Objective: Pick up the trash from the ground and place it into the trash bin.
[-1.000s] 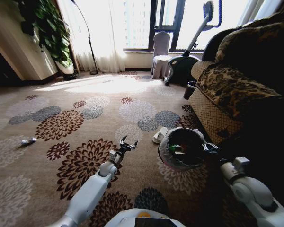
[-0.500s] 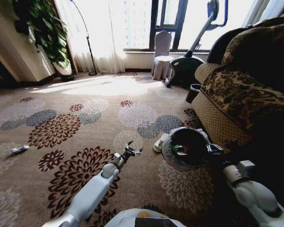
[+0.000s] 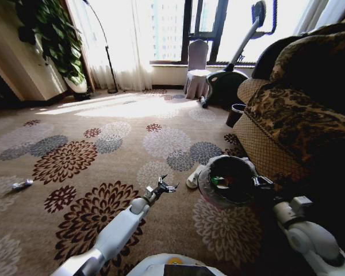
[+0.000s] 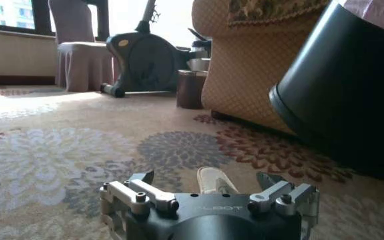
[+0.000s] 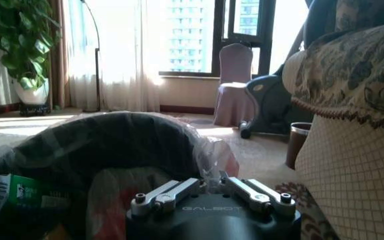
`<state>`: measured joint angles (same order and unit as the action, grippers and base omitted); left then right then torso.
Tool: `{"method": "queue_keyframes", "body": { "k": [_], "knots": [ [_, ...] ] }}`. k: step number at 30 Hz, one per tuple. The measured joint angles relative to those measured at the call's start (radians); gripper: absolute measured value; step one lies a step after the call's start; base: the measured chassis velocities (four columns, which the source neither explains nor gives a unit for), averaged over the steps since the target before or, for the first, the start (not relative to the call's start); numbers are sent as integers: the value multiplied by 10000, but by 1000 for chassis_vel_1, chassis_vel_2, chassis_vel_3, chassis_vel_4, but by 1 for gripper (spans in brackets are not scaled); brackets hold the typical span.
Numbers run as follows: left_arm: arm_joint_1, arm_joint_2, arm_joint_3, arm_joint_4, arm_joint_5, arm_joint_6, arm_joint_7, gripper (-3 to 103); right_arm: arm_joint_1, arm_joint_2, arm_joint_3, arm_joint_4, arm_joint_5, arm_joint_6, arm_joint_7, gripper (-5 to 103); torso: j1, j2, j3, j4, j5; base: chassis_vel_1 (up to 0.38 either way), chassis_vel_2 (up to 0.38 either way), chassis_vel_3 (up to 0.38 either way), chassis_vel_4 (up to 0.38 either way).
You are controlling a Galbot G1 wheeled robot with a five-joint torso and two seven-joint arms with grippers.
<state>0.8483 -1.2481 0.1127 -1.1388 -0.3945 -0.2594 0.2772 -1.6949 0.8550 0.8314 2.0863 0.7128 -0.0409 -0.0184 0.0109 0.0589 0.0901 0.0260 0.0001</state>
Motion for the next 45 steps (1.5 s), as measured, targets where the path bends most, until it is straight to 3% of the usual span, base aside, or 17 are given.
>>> {"method": "queue_keyframes", "body": {
  "k": [11, 17, 21, 24, 30, 41, 45],
  "knots": [
    [-425, -723, 226, 1151, 234, -216, 69, 100, -98, 29, 47, 0, 55, 9, 1, 0, -7, -1, -5, -3, -2, -12, 13, 11, -21],
    [-546, -833, 216, 1494, 250, -276, 82, 100, -111, 58, 20, -29, 0, 152, -1, 0, -6, -1, -5, -1, -5, -66, -11, 67, 0],
    [-626, -966, 199, 1777, 322, -299, 102, 100, -105, 124, 13, -308, -638, 502, 5, 0, -3, -1, -3, -1, 7, -110, -19, 114, 14],
    [-649, -1059, 197, 1898, 373, -300, 113, 100, -176, 153, 19, -268, -601, 427, 11, 0, -3, -1, -3, -9, -6, -84, -29, 68, 9],
    [-740, -1243, 197, 2306, 586, -312, 170, 100, -299, 168, 108, -183, -486, 425, -1, 0, -5, -1, -4, 4, -3, 0, 0, 0, 0],
    [-1116, -1605, 304, 2884, 1014, -391, 217, 100, -463, 188, 206, -212, -600, 735, 0, 0, -4, 0, -3, -2, 6, -76, -62, 69, 49],
    [-1395, -1597, 649, 3135, 844, -397, 269, 100, -520, 189, 252, -212, -659, 734, 9, 0, -4, 0, -3, -5, -4, -78, -74, 54, 43]
  ]
}}
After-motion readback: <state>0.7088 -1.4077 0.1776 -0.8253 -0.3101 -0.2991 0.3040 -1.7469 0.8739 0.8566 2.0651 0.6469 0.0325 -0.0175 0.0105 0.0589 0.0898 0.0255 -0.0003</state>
